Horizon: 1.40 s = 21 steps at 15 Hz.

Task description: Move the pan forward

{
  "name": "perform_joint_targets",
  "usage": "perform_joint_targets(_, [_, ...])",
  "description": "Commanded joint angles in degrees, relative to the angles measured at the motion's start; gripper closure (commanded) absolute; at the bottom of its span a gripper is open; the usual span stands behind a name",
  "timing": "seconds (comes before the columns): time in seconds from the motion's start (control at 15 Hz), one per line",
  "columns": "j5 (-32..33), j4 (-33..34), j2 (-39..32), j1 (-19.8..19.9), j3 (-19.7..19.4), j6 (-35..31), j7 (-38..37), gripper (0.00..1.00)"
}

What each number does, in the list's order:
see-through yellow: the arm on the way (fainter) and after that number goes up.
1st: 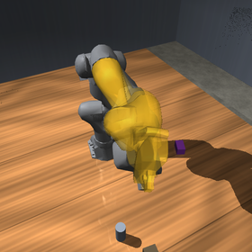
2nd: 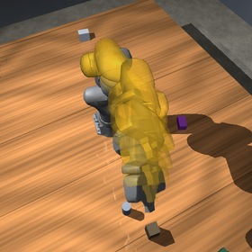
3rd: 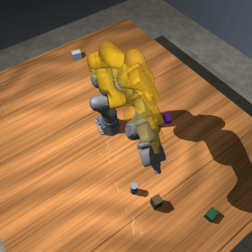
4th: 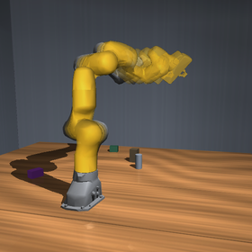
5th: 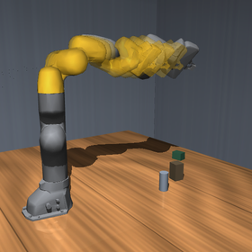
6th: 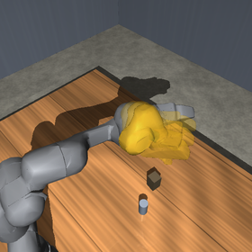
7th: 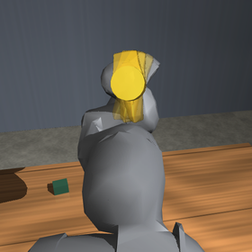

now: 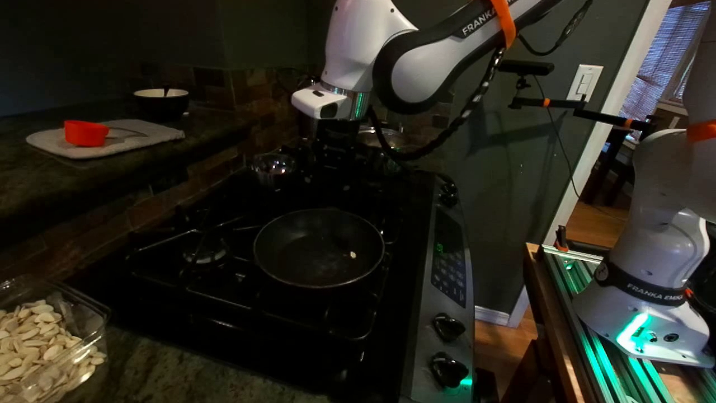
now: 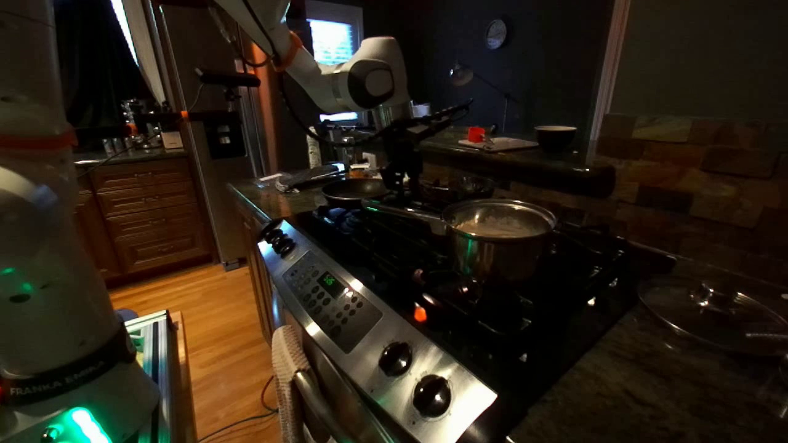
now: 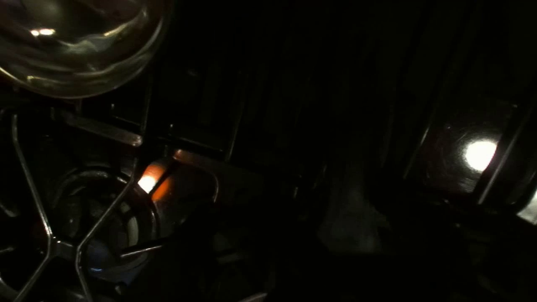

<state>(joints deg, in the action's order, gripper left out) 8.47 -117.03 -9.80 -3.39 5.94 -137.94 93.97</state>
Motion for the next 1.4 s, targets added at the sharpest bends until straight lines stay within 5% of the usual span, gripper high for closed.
perform_joint_targets(0.0, [0.85, 0.06, 2.04, -0.36, 0.27, 1.55, -1.79, 0.06])
perform_joint_targets(0.53, [-4.6, -3.11, 12.74, -1.38, 0.46, 14.89, -21.69, 0.0])
perform_joint_targets(0.93, [-9.03, -9.39, 24.26, -3.76, 0.98, 16.36, -40.95, 0.0])
perform_joint_targets(1.0, [-6.82, -5.2, 19.53, -3.71, 0.0, 16.36, -35.96, 0.0])
perform_joint_targets(1.33, [-7.74, -8.07, 23.43, -4.73, -0.03, 16.35, -40.33, 0.0])
